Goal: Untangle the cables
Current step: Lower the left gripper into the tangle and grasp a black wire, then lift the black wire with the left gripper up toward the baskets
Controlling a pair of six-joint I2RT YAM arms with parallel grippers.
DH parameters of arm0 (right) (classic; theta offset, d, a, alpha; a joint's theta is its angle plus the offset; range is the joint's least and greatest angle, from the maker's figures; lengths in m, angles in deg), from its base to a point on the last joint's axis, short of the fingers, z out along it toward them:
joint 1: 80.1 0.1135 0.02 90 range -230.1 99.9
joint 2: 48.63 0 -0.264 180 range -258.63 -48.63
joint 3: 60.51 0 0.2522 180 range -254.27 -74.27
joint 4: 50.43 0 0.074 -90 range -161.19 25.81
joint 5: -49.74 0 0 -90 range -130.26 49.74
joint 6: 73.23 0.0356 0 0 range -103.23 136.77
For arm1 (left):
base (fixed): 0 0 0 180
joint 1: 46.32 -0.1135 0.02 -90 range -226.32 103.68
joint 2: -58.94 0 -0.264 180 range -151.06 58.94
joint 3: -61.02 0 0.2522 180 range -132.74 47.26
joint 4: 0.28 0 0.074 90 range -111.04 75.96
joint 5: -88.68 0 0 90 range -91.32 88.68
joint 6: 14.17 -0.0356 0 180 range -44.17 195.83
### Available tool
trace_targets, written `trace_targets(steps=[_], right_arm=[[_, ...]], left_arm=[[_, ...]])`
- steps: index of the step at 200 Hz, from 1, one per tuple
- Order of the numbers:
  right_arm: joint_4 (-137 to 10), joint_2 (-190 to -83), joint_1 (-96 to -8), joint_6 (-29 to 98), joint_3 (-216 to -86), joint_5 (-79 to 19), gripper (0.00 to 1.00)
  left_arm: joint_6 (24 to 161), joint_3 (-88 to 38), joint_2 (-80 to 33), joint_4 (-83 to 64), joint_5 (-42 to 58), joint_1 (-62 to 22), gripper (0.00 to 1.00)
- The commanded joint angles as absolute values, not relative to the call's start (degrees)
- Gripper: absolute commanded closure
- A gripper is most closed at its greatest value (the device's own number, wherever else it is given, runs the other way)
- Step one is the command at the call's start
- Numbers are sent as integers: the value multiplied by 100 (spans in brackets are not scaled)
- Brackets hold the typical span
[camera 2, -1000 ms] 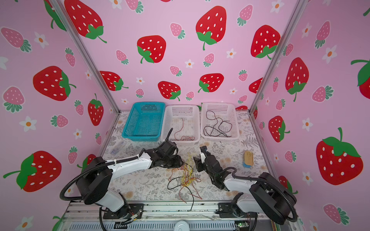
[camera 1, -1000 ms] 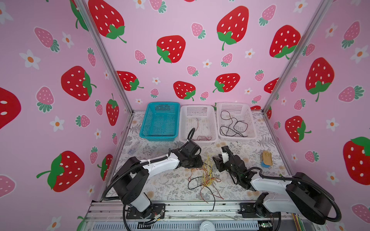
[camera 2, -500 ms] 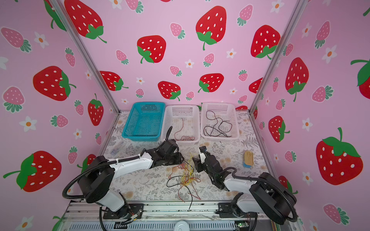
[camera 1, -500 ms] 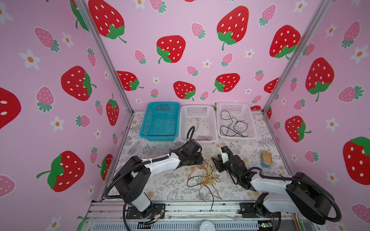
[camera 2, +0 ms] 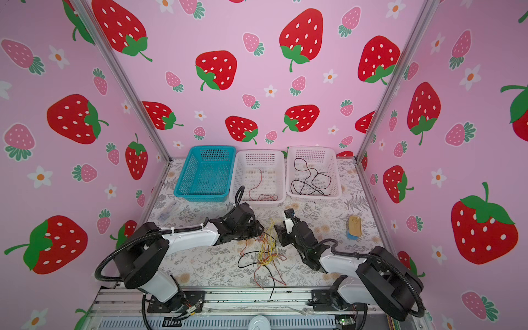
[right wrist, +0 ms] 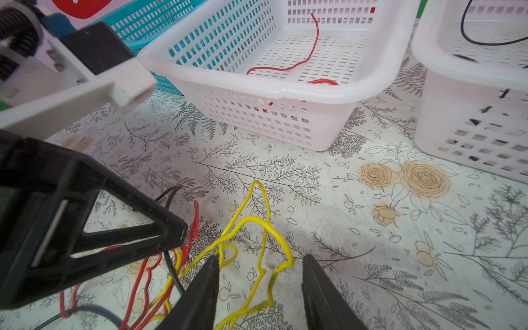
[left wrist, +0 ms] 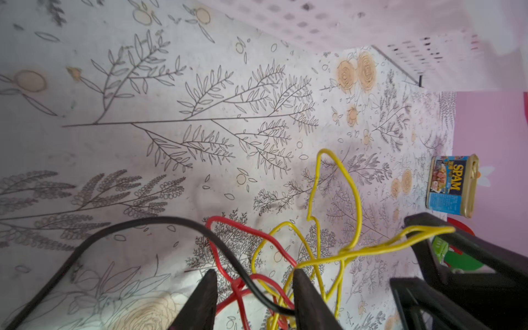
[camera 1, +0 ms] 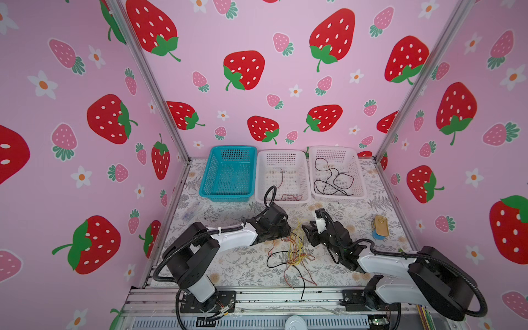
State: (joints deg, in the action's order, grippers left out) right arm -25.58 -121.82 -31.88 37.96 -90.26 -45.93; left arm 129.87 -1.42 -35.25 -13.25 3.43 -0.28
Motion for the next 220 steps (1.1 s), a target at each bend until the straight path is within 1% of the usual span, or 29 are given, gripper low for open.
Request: trace_targets(steps=[1,23,40,52,76,112,117,119,122,170,220], right_arm=[[-2401,-12053,-3206,3795,-8948,-4571,51],[-2393,-12027,-3212,3795,-8930,-4562,51],[-2396,-12025,-3203,3795,-8930,-4545,51],[-2395,-12017,-3204,3787,-8930,-4545,51],[-2402,-11970,-3209,3787,-8914,-4539,51],[-2409,-11999,-3206,3795,-8928,-4556,51],[-2421,-12015,-3206,3795,-8938,-4569,52],[-2429,-12024,-3208,3795,-8943,-4571,52],[-2441,-12029,-3207,3795,-8947,-4571,52],[-2474,-12141,-3207,3813,-8992,-4571,55],[-2473,-12146,-3206,3811,-8992,-4512,57]], left_arm=[[13103,-607,-3663,-1474,265,5,55],[13068,-743,-3777,-1510,122,5,56],[12998,-845,-3887,-1547,66,0,59],[12988,-901,-3994,-1529,156,-9,65],[12950,-963,-4064,-1568,216,-13,75],[12763,-1125,-3650,-1885,105,-81,92],[12716,-1170,-3558,-1953,90,-96,93],[12698,-1191,-3520,-1981,88,-97,97],[12679,-1217,-3461,-2025,81,-101,100],[12343,-1732,-2520,-2533,292,-96,100],[12093,-2414,-1817,-3153,483,-92,100]])
